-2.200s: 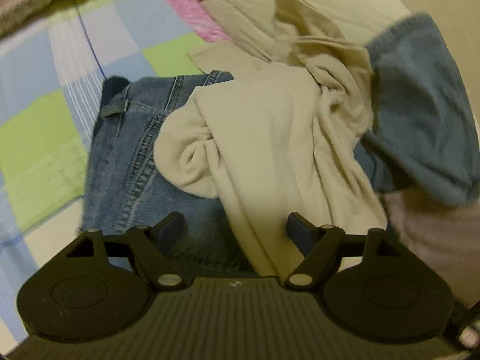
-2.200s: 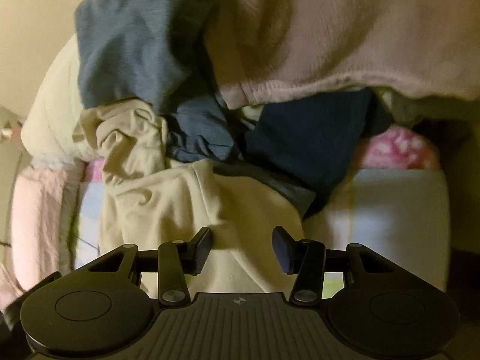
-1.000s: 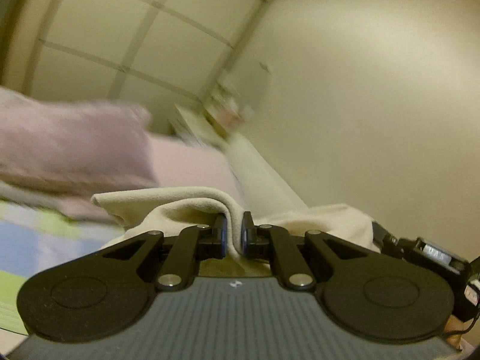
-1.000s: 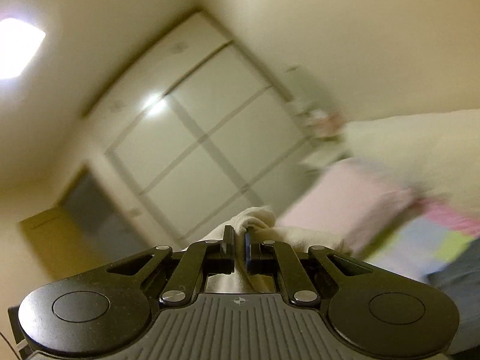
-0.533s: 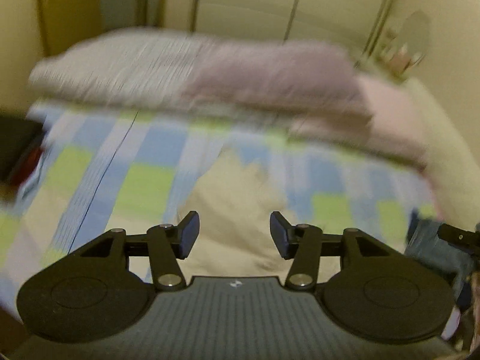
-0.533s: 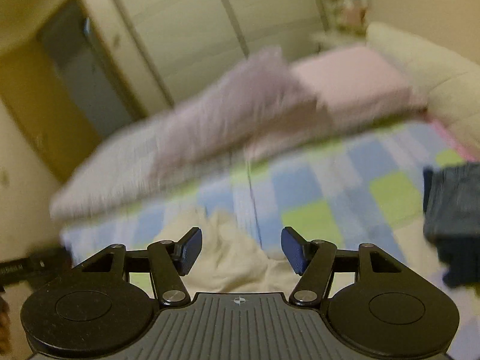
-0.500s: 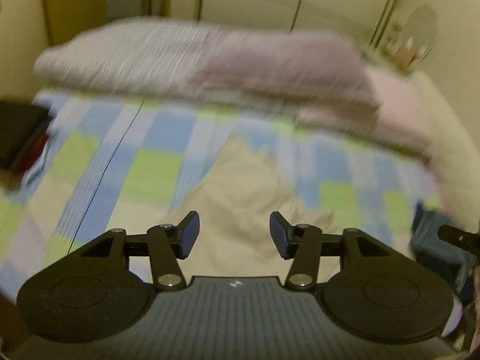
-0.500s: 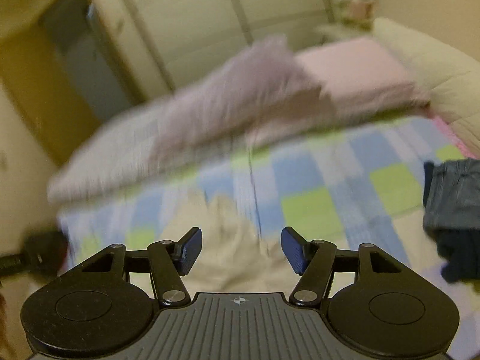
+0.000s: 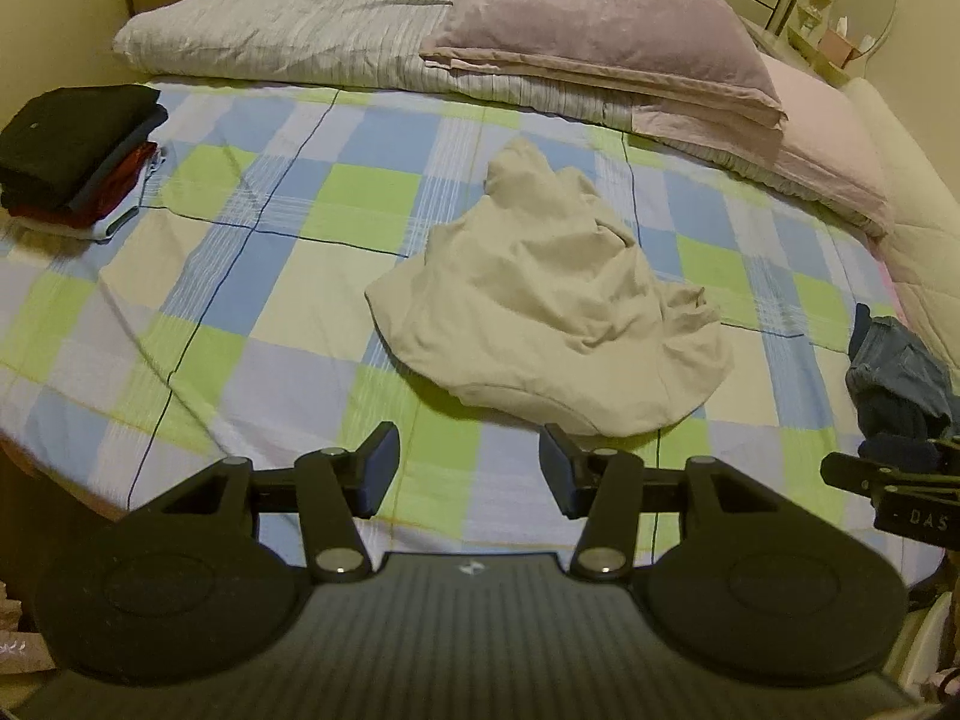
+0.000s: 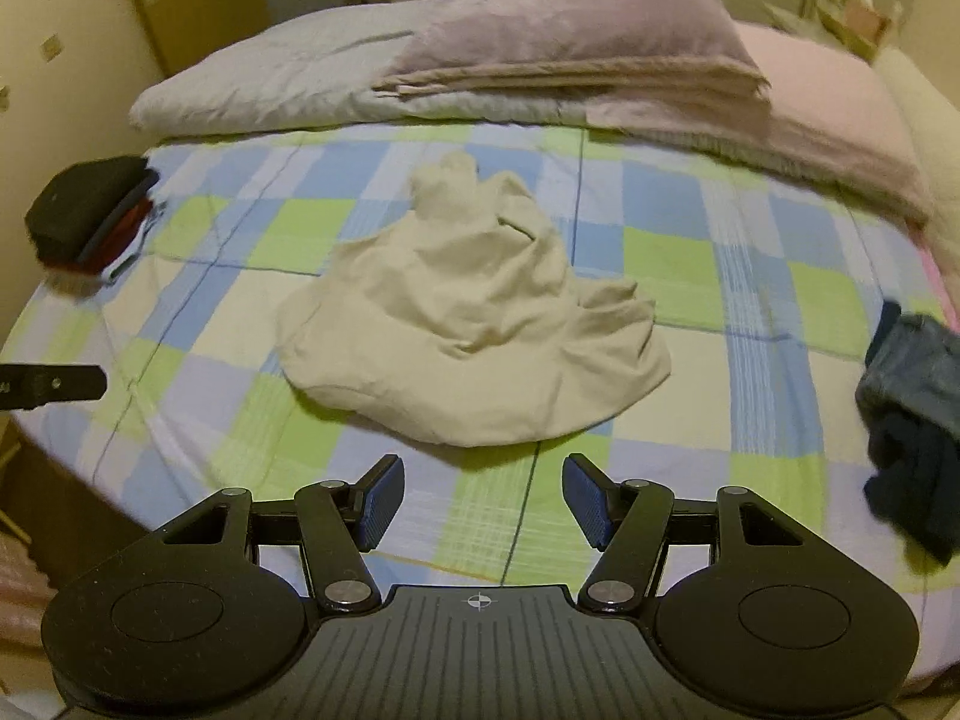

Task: Fold clothes
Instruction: 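Drop the beige shirt onto the open sheet and open both grippers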

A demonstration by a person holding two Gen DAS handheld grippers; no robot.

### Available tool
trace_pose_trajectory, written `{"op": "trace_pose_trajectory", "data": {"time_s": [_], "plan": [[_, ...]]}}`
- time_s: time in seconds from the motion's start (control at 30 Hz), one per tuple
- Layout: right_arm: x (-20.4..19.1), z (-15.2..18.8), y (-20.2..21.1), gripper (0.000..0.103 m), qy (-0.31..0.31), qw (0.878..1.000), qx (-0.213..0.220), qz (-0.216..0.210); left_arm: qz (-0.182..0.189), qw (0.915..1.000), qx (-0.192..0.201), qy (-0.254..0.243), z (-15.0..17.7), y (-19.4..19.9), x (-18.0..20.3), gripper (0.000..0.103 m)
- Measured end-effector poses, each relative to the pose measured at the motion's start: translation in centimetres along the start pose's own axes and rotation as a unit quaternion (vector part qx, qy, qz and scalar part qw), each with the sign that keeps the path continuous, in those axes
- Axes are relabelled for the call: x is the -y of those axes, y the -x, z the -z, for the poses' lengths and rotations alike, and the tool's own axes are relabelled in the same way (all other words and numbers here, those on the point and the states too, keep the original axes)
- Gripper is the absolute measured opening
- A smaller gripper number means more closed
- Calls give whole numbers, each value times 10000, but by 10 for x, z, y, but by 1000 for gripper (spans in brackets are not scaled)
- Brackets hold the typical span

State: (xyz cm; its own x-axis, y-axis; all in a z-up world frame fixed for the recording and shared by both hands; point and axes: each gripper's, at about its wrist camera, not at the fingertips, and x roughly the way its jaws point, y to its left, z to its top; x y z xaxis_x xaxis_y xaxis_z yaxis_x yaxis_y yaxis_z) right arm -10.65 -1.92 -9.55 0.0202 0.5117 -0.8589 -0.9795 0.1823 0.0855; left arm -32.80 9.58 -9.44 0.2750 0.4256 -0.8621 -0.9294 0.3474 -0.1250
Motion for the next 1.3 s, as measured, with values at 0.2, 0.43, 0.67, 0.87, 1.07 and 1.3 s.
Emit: {"op": "trace_pose_trajectory", "data": {"time_s": [0.2,0.43,0.67,0.87,1.07,1.3], "plan": [[25,40,25,62,29,9999,-92,73,-130,9997,-50,-181,36,10,36,47],[50,95,46,62,-185,9992,-362,24,-192,9988,-203,-413,92,28,75,48],[45,113,61,62,19,9995,-264,-176,-462,9982,-119,-374,118,51,77,49],[39,112,61,62,212,9993,-179,-231,-567,9980,-41,-289,124,62,73,49],[30,105,54,62,305,9991,-174,-234,-565,9980,-2,-279,118,61,65,50],[15,85,34,62,226,9994,-240,-146,-455,9983,-50,-348,94,42,44,50]]}}
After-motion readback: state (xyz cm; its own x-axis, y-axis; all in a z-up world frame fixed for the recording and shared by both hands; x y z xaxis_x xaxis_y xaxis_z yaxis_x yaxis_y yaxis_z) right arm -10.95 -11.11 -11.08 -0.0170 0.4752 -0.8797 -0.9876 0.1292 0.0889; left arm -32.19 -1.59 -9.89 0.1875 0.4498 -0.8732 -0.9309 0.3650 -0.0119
